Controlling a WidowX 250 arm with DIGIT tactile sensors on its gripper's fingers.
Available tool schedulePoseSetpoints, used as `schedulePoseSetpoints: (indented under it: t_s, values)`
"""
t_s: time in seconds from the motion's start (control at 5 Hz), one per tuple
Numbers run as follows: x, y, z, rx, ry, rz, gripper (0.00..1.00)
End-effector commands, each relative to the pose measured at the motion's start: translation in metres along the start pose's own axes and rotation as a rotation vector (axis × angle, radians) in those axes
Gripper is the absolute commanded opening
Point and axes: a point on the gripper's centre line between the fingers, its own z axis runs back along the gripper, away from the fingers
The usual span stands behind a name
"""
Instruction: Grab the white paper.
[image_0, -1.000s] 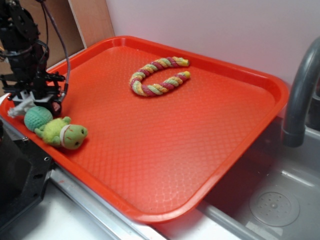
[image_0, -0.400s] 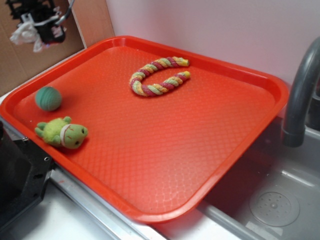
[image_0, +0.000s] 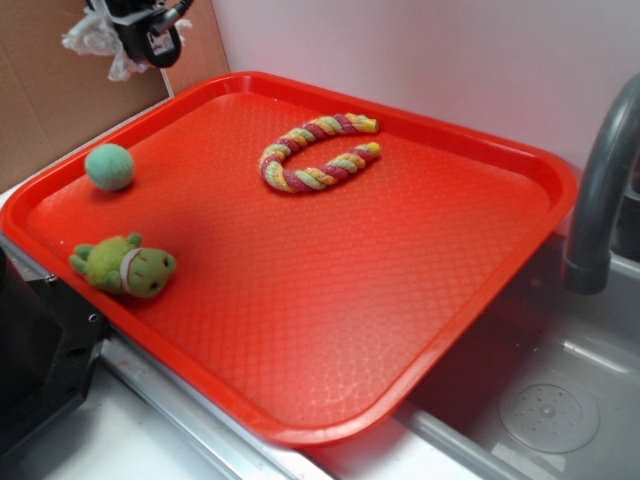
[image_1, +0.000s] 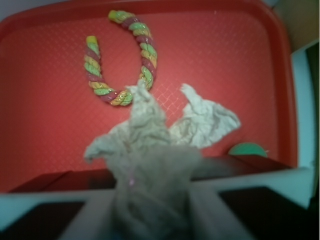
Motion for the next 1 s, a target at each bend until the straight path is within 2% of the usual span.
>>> schedulePoseSetpoints:
  t_s: [0.0,0.2,0.4,0.6,0.8]
  values:
    - [-0.02,-0.009,0.029,0.072,-0.005,-0.031,0.0]
    - [-0.016,-0.01,0.039,0.073,0.023,0.028,0.0]
    - [-0.021,-0.012,0.042,0.048,0.062,0.062,0.0]
    - [-0.011,-0.018,0.043,0.027,0.08,0.11,0.0]
    - [-0.008,-0.015,0.038,0.042,0.072,0.127,0.0]
